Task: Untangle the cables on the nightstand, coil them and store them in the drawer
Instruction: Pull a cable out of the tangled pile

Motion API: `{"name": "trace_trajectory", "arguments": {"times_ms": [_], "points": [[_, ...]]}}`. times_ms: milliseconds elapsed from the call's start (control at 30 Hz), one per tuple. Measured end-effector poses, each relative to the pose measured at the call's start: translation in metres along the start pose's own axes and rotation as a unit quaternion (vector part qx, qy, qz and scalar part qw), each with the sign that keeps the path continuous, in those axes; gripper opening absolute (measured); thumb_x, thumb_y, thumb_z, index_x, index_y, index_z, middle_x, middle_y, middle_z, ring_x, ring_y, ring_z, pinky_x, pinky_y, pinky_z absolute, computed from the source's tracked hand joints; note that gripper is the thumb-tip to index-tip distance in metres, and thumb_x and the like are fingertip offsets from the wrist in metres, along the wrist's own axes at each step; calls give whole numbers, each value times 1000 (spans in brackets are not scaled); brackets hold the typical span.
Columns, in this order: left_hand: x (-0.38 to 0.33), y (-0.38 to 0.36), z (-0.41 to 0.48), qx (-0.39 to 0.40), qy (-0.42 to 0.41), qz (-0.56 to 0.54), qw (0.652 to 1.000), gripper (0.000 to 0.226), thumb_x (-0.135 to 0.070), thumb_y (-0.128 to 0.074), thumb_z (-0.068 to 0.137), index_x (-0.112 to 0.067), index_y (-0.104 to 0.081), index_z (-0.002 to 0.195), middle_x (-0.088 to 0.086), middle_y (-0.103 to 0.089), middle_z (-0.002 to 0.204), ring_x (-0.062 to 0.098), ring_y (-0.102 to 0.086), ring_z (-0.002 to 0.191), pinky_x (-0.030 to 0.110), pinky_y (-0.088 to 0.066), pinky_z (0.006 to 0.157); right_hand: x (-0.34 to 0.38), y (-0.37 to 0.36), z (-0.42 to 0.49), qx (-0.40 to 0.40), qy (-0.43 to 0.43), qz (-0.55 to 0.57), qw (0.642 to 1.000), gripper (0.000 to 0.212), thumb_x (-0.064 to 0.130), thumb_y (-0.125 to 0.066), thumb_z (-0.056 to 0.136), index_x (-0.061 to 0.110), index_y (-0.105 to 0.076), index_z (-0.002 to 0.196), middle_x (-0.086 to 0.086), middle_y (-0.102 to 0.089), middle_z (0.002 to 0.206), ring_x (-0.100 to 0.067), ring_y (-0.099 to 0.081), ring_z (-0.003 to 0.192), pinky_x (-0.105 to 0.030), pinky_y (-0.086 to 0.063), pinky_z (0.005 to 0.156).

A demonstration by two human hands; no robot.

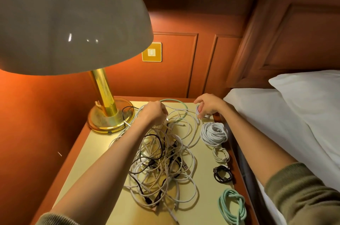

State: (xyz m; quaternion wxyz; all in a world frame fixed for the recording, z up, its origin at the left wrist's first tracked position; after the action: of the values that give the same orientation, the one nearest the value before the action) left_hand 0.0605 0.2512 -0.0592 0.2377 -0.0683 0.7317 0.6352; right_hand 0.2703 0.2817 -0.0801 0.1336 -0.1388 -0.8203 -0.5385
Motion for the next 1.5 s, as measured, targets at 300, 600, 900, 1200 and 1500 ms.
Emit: {"name": "trace_trajectory", "arguments": {"times_ms": [300, 600, 900, 1200, 1500], "points": [[-10, -2, -4, 10, -9, 2, 1000, 24, -10, -56, 94, -18, -77, 102, 5, -75, 104, 18, -61, 78, 27, -45, 63, 3, 9, -12, -16, 66, -99, 993, 47, 11, -89, 69, 21, -73, 112, 2, -70, 101, -15, -65, 91, -20, -47, 60], [-24, -6, -7, 15, -21, 2, 1000, 24, -12, -57, 93, -21, -78, 101, 4, -75, 103, 20, -65, 83, 26, -46, 67, -15, -4, -2, -4, 64, -92, 994, 80, 24, -88, 71, 24, -53, 143, -3, -50, 146, -25, -53, 127, -30, -52, 85], [-27, -10, -11, 33, -26, 7, 999, 26, -12, -56, 94, -20, -77, 106, 4, -74, 109, 18, -64, 88, 27, -48, 70, -40, 1, -4, -23, 29, -41, 998, 78, 36, -93, 65, 17, -63, 135, -5, -55, 143, -23, -55, 127, -36, -52, 99], [-22, -5, -11, 30, -24, -4, 999, 24, -14, -56, 94, -21, -77, 103, 4, -75, 105, 20, -65, 85, 28, -51, 70, -27, 1, 1, -22, 26, 2, 999, 58, 32, -73, 91, 16, -54, 143, -5, -53, 147, -23, -50, 134, -31, -42, 102], [-15, 3, -8, 15, -31, 8, 999, 22, -17, -57, 94, -21, -77, 103, 4, -76, 103, 21, -68, 87, 29, -50, 66, 32, -3, 51, -68, -17, -17, 997, 26, 20, -59, 98, 8, -70, 119, -10, -65, 126, -29, -53, 126, -42, -48, 104]]}}
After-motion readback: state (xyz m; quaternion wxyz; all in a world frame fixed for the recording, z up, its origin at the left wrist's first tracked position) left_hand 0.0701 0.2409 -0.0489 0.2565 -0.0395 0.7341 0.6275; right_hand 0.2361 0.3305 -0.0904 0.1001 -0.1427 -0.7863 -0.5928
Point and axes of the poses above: each hand's wrist, its own z-axis towards the middle knuckle, its own y-axis out of the back of the hand, x = y × z, the point moved 10 cm from there along z, towards the middle knuckle
